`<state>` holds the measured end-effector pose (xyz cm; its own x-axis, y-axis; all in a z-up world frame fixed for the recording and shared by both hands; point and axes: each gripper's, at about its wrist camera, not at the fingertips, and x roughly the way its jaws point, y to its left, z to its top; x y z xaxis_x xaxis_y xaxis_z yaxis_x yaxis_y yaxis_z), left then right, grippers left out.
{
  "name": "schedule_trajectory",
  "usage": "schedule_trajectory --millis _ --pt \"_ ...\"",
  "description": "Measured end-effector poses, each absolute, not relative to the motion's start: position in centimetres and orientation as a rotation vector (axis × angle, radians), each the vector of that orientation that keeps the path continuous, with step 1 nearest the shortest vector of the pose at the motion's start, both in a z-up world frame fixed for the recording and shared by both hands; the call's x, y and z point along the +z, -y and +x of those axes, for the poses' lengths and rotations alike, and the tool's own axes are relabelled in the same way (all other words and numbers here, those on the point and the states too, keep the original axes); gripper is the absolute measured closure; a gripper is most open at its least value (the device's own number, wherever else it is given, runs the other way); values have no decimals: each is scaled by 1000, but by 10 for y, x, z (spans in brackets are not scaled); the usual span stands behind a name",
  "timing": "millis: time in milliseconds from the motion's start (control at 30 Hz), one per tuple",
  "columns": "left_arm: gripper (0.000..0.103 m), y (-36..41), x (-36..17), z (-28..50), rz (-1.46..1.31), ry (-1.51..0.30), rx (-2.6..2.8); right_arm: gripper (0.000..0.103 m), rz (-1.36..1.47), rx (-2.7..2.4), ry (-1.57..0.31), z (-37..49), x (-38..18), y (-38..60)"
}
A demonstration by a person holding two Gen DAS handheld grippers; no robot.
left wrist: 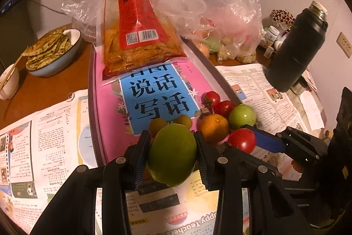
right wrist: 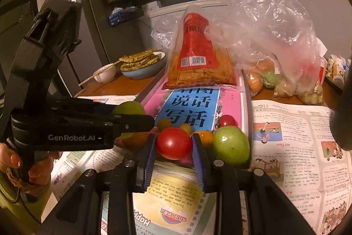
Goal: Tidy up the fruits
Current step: 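Carry the cherry tomato and green lime up over the tray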
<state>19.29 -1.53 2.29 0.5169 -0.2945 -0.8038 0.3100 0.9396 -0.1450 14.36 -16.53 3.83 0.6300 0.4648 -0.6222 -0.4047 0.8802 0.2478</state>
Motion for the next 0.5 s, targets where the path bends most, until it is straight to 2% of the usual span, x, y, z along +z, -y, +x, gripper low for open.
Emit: schedule_trajectory --millis 500 --pt "62 22 5 206 45 -1001 -383 71 44 491 -733 151 25 156"
